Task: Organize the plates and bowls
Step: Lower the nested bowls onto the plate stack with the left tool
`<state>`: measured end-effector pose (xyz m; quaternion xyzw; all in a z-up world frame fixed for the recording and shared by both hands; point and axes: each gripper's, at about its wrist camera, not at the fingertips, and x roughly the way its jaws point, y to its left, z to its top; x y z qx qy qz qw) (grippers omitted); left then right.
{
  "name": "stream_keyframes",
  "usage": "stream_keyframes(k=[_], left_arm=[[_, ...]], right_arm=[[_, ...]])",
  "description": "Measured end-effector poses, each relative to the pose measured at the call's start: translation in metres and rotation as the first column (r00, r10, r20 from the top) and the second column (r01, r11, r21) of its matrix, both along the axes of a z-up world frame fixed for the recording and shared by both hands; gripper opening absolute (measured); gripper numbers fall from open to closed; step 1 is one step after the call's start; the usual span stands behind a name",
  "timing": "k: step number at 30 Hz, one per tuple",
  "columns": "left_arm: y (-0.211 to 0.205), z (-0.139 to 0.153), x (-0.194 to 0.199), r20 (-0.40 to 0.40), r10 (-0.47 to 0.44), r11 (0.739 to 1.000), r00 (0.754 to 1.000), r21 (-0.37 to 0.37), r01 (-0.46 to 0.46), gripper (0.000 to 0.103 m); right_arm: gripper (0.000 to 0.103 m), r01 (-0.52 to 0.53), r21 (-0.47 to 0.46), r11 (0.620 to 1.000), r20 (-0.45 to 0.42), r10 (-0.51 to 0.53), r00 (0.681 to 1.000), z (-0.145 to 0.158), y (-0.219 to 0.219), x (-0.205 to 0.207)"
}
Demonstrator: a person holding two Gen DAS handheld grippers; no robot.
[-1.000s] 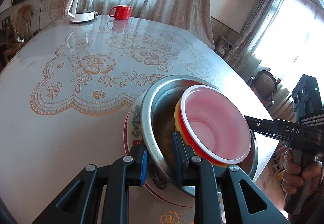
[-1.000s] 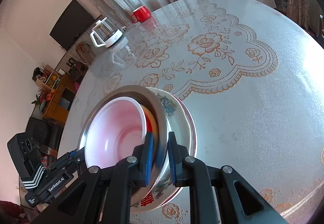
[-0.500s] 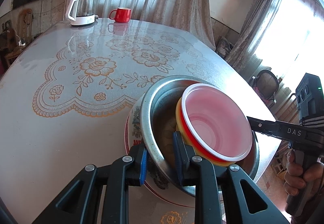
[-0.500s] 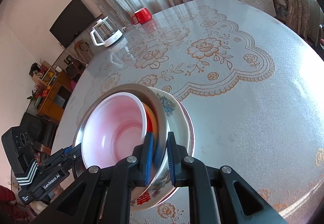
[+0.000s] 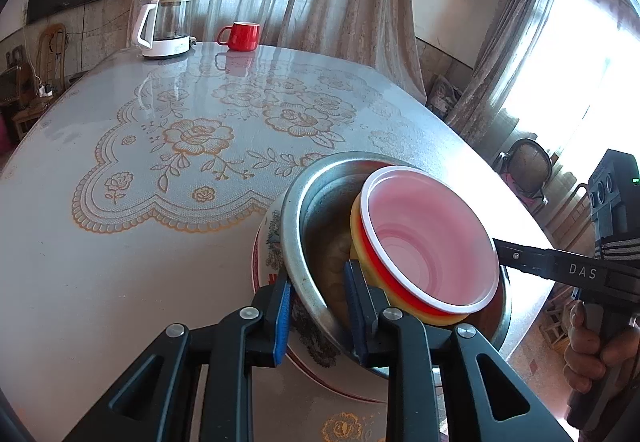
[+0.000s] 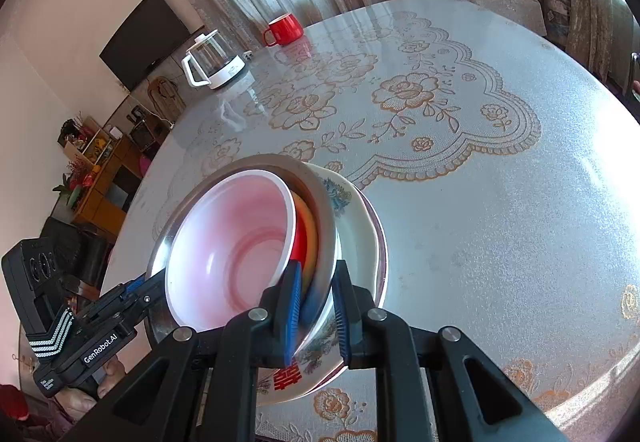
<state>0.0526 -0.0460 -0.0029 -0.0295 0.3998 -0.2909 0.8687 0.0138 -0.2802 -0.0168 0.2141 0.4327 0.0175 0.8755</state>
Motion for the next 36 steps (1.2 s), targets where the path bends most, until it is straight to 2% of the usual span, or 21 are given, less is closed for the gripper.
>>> stream_keyframes(k=[3,11,17,20,24,28,31,34,36], left_arm=[[0.004,0.001,-0.003,0.009,0.0,1.0,1.0,-0.011,0.0,0.026],[0.008,0.004,-0.006,0.027,-0.003,1.0,1.0,-0.008,0.004,0.024],[0.008,0.003,-0.006,0.016,-0.004,1.0,1.0,-0.017,0.004,0.024],[0.008,0.002,-0.008,0.017,-0.005,1.0,1.0,-0.024,0.005,0.025],[0.009,0.002,-0.011,0.013,-0.01,1.0,1.0,-0.028,0.011,0.028],[0.014,0.004,-0.013,0.017,0.008,0.999,1.0,-0.041,-0.008,0.028],[0.012,0.004,-0.017,0.036,-0.003,1.0,0.999,-0.027,0.004,0.028],[0.008,0.004,-0.021,0.05,-0.006,1.0,0.999,-0.014,0.007,0.028],[0.011,0.003,-0.021,0.046,-0.004,1.0,0.999,-0.022,0.005,0.029]], right_arm=[[0.013,0.006,-0.013,1.0,0.007,-0.006,1.0,0.0,0.001,-0.002],[0.018,-0.004,0.036,0.999,-0.001,0.004,1.0,0.0,-0.002,-0.006],[0.014,0.009,-0.016,1.0,0.026,-0.008,1.0,0.0,0.002,-0.007],[0.014,0.007,-0.013,1.0,0.025,-0.006,1.0,0.001,0.003,-0.01],[0.018,0.004,0.004,1.0,0.028,-0.004,1.0,0.001,0.001,-0.014],[0.024,0.015,0.057,0.998,0.017,-0.016,1.0,-0.001,-0.003,-0.02],[0.024,0.009,0.042,0.999,0.034,-0.01,0.999,0.003,-0.001,-0.028],[0.018,0.002,0.009,1.0,0.054,-0.003,0.999,0.004,0.006,-0.032],[0.018,0.007,-0.008,1.0,0.057,-0.006,0.998,0.005,0.009,-0.031]])
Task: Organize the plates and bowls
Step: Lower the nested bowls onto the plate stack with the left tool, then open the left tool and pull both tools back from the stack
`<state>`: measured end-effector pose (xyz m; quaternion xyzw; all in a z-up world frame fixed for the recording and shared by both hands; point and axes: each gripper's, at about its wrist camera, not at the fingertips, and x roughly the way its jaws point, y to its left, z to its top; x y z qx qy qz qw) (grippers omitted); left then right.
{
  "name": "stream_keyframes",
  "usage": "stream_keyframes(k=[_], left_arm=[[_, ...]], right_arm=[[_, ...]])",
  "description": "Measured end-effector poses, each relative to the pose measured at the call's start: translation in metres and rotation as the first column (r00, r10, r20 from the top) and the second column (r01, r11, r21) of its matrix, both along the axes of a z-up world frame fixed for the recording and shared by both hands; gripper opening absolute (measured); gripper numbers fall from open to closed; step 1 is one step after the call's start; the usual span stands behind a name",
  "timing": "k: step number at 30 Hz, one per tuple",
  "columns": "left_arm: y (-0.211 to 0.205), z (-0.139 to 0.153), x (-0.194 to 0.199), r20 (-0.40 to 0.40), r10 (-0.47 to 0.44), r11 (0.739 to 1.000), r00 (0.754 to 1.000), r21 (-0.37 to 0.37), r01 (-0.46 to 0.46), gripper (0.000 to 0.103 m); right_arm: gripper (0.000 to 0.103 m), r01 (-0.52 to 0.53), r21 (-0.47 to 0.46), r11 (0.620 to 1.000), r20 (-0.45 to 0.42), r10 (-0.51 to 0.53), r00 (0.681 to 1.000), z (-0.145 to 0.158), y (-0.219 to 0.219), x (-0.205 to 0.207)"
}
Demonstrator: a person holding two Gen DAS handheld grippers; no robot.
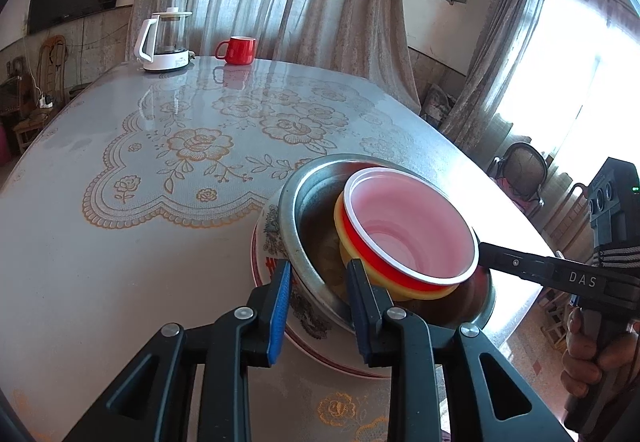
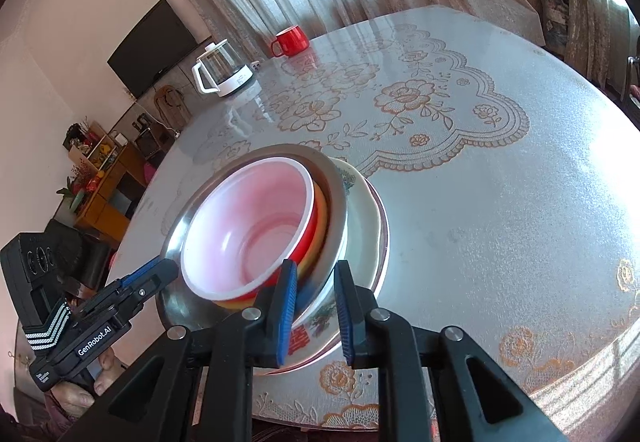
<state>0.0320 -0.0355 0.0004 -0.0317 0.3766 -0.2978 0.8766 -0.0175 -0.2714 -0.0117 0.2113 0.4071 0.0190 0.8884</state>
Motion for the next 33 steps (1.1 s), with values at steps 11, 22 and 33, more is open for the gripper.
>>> stream_keyframes(k=[11,22,33], left_arm=[[0.006,0.006,-0.007,0.011,0.077,0.997,0.997,0.015,-0.078,0.029],[0.02,0.012,-0.014,0.104,0.239,0.964,0.965,0.096,-0.249,0.047],[0.019,0.006,-0.038,0.178,0.267,0.953,0.947,0.096,-0.287,0.083]], right_arm=[[0.02,0.022,-0.059,0.998,0.02,-0.021,1.0,0.002,0.008,-0.005],[0.029,0.132,-0.223,0.966,0.128,-0.106,0.986,0.02,0.033,-0.026],[0.045,0.29,-0.347,0.892,0.255,-0.208,0.944,0.035,0.078,-0.039]])
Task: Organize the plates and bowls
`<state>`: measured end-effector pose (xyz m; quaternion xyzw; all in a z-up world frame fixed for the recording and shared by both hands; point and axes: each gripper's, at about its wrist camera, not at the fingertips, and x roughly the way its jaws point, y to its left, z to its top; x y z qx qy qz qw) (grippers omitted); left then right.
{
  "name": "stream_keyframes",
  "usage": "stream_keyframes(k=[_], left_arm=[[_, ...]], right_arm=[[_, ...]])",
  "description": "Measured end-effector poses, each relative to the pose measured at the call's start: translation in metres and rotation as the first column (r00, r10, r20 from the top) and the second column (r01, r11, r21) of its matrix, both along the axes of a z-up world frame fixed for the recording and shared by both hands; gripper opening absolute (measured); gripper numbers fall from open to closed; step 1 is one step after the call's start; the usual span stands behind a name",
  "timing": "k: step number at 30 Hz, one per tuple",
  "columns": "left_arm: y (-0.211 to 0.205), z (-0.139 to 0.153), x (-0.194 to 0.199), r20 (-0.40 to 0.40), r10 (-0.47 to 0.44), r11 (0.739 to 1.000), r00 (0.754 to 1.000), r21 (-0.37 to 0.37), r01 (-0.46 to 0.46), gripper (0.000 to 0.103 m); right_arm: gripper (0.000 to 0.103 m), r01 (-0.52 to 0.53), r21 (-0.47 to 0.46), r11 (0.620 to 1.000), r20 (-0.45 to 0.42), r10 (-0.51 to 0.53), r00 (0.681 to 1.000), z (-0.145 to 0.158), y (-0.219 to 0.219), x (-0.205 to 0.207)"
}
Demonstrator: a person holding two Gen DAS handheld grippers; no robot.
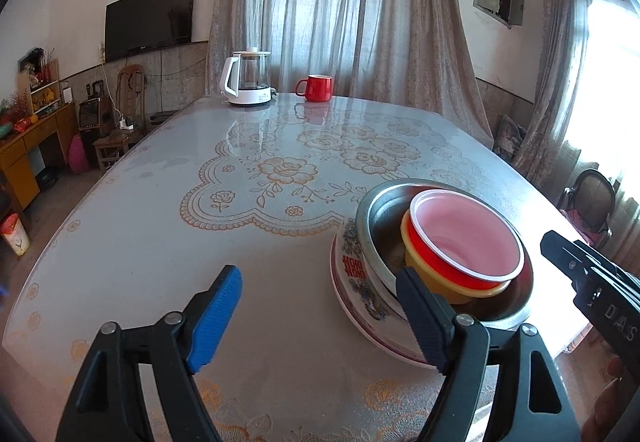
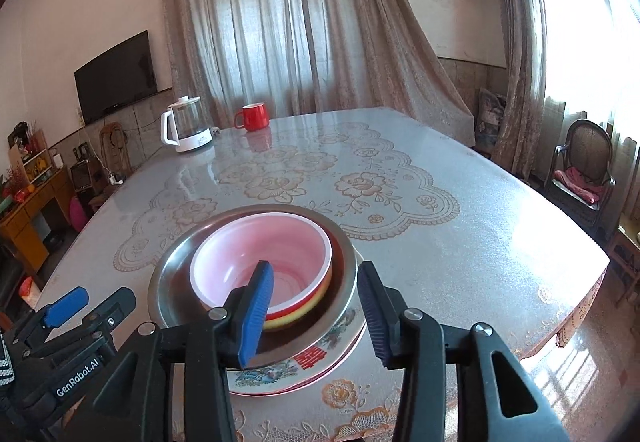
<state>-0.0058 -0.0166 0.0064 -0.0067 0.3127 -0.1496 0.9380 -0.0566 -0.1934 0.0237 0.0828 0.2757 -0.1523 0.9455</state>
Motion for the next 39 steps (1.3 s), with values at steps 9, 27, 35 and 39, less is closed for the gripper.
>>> stream_keyframes(k=[9,27,35,39], left_arm=[[-0.01,0.0,-0.007,0.015,-0.024,1.0,1.0,0.009,0.023,0.103],[-0.011,-0.003,-0.004,0.015,0.009,0.999,1.0,0.041,-0.009,0.103],[-0.011,-0.003,-0.004,0.018,0.019,0.999,1.0,0.047,-0.019,0.103],[-0.01,-0.002,-0.004,0.019,0.021,0.999,1.0,0.045,-0.021,0.103]], right_arm=[[0.051,0.073,-0.035,0.997,0.043,-0.071,0.997,-0.004,0.0,-0.006],[0.051,0.038,-0.02,0.999,0.016,-0.037,0.999,-0.01,0.004,0.0],[0.051,0.037,-0.016,0.999,0.016,-0.037,0.999,-0.011,0.005,0.001],[0.051,0.037,-0.015,0.999,0.017,-0.037,0.999,-0.01,0.005,0.001]])
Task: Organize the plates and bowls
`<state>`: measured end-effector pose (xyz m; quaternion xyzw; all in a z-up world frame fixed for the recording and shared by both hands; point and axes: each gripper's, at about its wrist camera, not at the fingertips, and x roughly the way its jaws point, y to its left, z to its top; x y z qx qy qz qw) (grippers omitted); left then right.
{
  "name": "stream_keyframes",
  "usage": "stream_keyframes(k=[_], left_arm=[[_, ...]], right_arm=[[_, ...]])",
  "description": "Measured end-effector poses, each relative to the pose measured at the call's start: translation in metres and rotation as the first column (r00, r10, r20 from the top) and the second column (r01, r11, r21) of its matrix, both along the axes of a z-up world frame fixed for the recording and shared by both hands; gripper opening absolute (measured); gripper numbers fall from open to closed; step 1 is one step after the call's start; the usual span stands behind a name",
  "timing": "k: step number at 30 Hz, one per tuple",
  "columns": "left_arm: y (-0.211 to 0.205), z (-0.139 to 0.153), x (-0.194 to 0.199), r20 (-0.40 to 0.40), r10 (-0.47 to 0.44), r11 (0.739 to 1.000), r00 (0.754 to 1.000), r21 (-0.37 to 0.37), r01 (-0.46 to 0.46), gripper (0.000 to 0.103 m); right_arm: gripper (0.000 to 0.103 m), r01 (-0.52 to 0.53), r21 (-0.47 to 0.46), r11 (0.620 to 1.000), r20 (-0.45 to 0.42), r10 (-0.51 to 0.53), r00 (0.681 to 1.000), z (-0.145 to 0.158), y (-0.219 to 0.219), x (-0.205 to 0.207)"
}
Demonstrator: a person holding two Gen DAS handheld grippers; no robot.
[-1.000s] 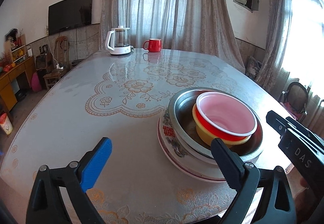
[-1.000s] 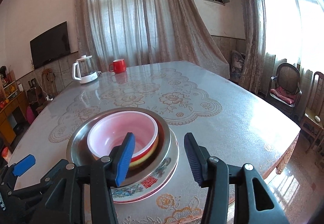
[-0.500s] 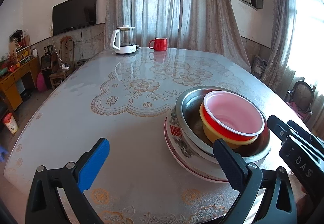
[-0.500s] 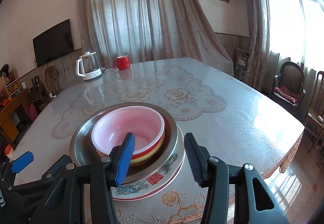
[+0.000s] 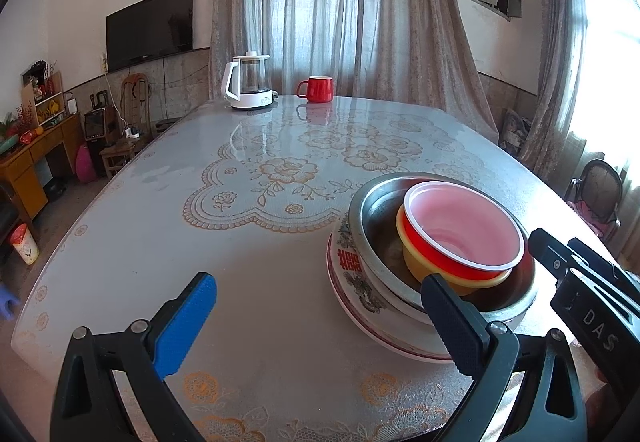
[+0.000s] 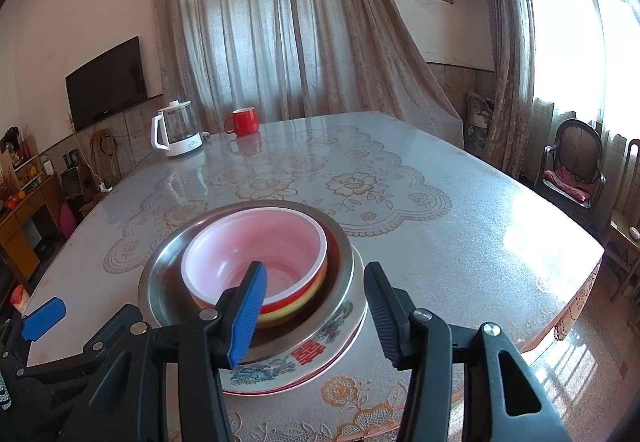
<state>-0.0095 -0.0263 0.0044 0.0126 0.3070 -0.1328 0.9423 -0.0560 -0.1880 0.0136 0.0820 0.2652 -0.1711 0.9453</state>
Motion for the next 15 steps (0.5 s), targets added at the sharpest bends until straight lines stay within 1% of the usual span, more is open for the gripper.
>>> stream_keyframes(k=[15], left_arm=[[0.0014,0.0017,0.0012,0.005,0.0,1.0,1.0,-0.01,0.0,0.103]], right_arm=[[0.051,-0.004,0.002,1.0,-0.002,0.004,1.0,0.0,0.0007,0.0021]])
